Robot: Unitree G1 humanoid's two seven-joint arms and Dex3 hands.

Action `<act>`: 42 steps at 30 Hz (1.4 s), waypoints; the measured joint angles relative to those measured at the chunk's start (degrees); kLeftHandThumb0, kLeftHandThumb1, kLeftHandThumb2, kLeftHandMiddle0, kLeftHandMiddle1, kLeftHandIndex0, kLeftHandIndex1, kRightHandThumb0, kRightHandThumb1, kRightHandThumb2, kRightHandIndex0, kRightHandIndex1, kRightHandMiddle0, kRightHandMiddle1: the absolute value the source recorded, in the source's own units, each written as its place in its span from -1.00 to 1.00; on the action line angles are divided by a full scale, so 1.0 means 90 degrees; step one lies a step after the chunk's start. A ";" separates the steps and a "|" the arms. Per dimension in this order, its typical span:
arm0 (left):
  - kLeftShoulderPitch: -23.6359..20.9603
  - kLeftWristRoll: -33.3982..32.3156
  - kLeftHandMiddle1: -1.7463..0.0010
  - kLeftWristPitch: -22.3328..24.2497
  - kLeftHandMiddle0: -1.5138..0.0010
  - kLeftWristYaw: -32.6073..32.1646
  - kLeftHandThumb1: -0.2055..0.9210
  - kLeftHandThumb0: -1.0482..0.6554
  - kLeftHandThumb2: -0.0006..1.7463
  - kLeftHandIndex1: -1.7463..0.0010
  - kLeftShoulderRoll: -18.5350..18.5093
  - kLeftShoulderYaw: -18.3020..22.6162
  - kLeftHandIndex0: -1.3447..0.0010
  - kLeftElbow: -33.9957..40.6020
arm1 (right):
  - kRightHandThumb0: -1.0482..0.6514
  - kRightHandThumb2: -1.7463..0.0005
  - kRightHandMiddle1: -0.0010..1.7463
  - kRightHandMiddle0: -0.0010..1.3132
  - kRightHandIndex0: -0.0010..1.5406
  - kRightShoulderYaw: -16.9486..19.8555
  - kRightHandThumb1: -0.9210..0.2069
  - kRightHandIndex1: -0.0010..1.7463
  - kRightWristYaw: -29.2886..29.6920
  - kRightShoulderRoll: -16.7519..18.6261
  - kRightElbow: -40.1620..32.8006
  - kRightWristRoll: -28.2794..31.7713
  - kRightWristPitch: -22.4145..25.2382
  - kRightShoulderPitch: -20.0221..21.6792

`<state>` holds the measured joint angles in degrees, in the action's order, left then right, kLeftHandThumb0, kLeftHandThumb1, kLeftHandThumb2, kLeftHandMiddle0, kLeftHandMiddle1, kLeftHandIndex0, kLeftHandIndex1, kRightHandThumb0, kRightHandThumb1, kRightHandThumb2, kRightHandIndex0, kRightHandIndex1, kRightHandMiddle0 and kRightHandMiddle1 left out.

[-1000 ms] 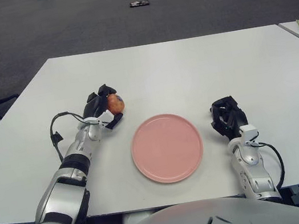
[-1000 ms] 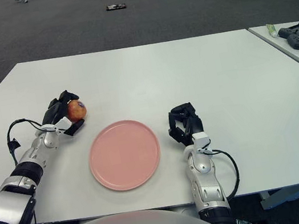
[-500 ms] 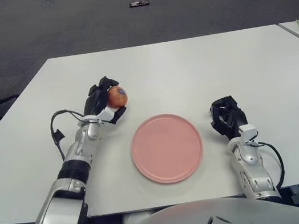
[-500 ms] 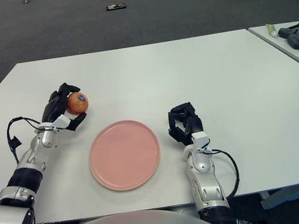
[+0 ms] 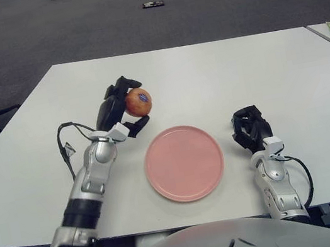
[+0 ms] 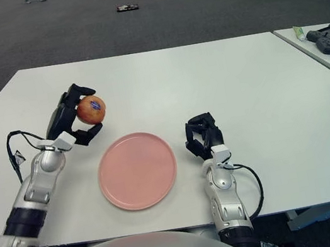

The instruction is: Put the apple into the plate.

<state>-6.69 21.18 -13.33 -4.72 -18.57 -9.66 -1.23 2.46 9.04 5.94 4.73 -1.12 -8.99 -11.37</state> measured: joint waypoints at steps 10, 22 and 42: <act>0.0387 0.0147 -1.00 -0.0320 -0.74 0.0368 -0.33 -0.39 0.71 -1.00 0.0077 -0.0271 -0.08 0.0746 | -0.20 0.13 1.00 -0.56 -0.33 0.0002 -0.71 0.47 -0.0006 0.0001 0.0067 0.0001 -0.0047 0.0043; 0.0707 0.0289 -1.00 -0.1125 -0.72 0.1397 -0.24 -0.36 0.64 -1.00 -0.0246 -0.0899 -0.01 0.1166 | -0.20 0.13 1.00 -0.56 -0.31 -0.0032 -0.71 0.49 0.0040 0.0002 0.0096 -0.0029 -0.0059 0.0077; 0.0584 0.0898 -1.00 -0.1798 -0.57 0.2269 -0.18 -0.35 0.59 -1.00 -0.0431 -0.1871 0.03 0.0089 | -0.20 0.16 1.00 -0.58 -0.34 -0.0044 -0.74 0.48 0.0071 0.0003 0.0085 -0.0026 -0.0053 0.0068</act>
<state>-1.44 29.26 -29.52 15.71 -22.45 -26.51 -0.43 2.06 9.67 5.97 5.49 -1.35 -9.47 -10.76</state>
